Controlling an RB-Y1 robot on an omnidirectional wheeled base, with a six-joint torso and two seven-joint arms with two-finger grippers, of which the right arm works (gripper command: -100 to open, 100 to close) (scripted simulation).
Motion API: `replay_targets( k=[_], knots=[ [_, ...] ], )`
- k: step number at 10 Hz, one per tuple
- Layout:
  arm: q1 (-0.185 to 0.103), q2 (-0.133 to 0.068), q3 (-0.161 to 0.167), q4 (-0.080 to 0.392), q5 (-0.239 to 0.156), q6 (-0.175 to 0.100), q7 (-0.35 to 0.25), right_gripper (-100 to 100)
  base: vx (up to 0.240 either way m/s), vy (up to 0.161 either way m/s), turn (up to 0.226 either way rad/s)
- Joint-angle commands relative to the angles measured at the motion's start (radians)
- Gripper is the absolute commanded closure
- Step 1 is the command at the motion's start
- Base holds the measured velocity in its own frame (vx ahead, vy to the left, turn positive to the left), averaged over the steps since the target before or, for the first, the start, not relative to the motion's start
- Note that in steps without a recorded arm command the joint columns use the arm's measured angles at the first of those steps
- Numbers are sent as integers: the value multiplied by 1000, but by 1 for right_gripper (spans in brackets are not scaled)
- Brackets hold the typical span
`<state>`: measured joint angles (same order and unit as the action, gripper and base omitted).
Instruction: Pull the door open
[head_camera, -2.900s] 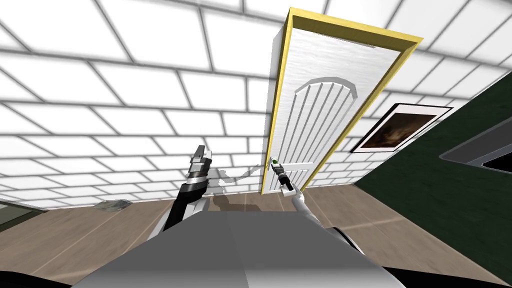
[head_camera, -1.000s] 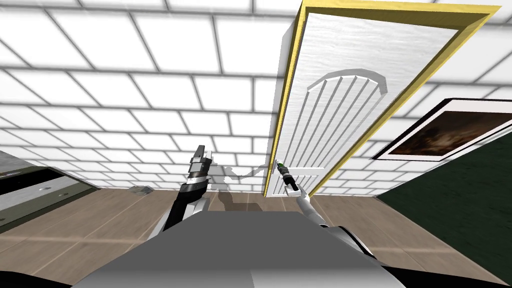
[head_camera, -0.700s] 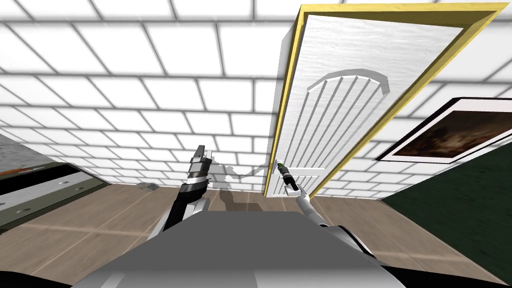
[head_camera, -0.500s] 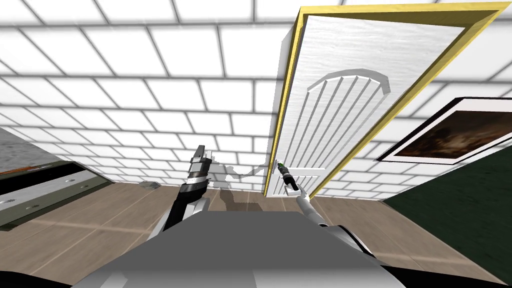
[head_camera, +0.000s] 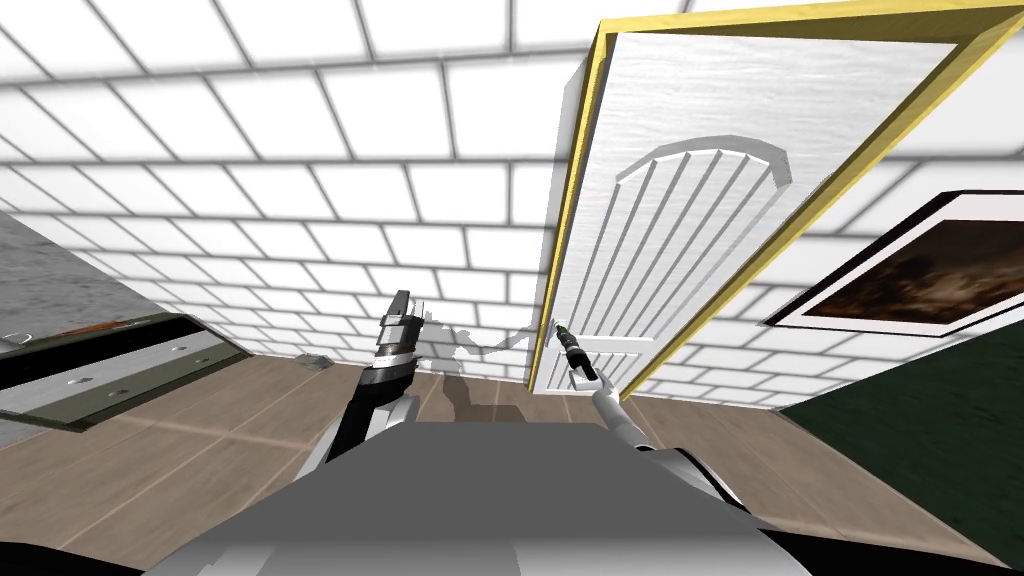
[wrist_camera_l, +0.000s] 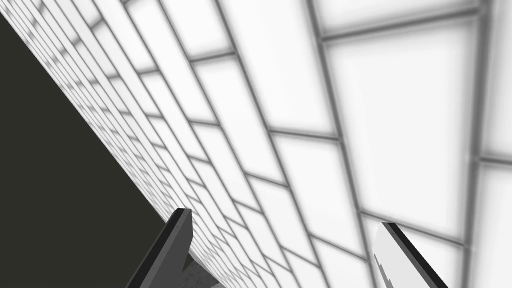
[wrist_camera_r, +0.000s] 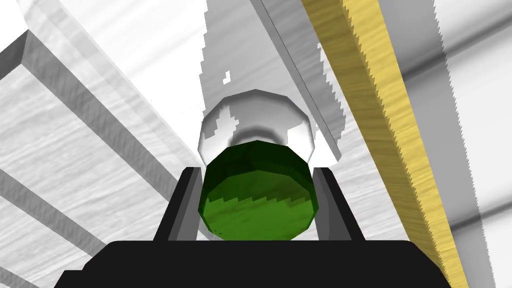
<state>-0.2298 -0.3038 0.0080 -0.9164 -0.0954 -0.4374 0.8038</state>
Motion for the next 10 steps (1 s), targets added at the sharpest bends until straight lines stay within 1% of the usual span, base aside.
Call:
replay_targets(
  k=[1, 2, 3, 4, 5, 6, 7, 8, 9, 10],
  knots=[
    [-1, 2, 1, 4, -13, -1, -50, 100, -36, -24, 49],
    [-4, 2, 0, 8, -25, -2, -75, 100, -52, -40, 103],
    [-4, 2, 0, 8, -25, -2, -90, 100, -41, -36, 47],
    [-7, 1, 0, 12, -37, -4, -126, 100, -36, -26, 61],
    [-7, 1, 0, 12, -37, -4, -130, 100, -26, -19, 36],
    [-9, 1, 0, 16, -48, -5, -170, 100, -35, -22, 58],
    [-12, 0, -1, 20, -60, -6, -195, 100, -53, -38, 113],
    [-12, 0, -1, 20, -60, -6, -210, 100, -40, -28, 43],
    [-15, 0, -1, 25, -73, -8, -245, 100, -35, -27, 58],
    [-15, 0, -1, 25, -73, -8, -251, 100, -24, -21, 38]
  ],
)
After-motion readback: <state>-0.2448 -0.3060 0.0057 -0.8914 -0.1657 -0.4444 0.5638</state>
